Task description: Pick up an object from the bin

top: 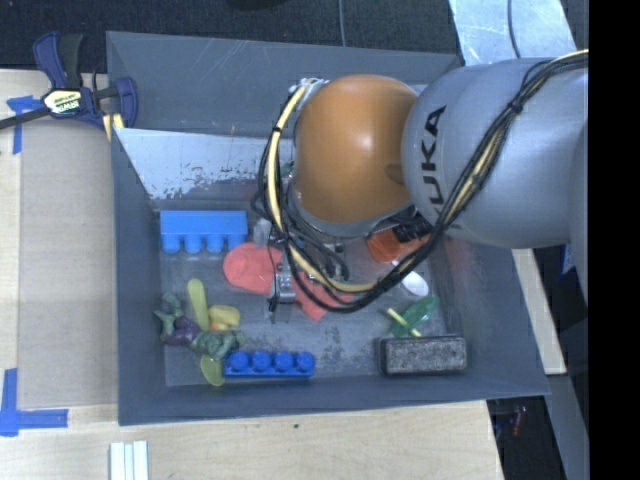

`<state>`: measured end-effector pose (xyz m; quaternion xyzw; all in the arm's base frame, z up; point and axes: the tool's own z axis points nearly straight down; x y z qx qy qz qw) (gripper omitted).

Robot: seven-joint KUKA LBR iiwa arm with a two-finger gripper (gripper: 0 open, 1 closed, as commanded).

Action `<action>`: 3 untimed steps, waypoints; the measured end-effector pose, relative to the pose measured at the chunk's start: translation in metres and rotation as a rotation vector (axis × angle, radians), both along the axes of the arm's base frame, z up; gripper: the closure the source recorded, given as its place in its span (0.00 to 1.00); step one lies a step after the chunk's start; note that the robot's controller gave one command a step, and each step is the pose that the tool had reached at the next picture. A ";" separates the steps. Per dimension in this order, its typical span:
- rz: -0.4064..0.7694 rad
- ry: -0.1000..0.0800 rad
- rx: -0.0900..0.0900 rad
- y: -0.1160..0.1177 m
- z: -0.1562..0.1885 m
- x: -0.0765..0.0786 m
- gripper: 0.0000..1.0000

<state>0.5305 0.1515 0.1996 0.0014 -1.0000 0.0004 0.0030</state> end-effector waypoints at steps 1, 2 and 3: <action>-0.004 -0.009 0.002 -0.001 0.005 0.002 1.00; -0.004 -0.009 0.002 -0.001 0.005 0.002 1.00; -0.018 -0.009 0.001 -0.001 0.003 0.003 1.00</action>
Offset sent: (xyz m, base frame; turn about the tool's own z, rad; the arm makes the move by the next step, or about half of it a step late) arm 0.0000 0.0000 0.0000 0.0000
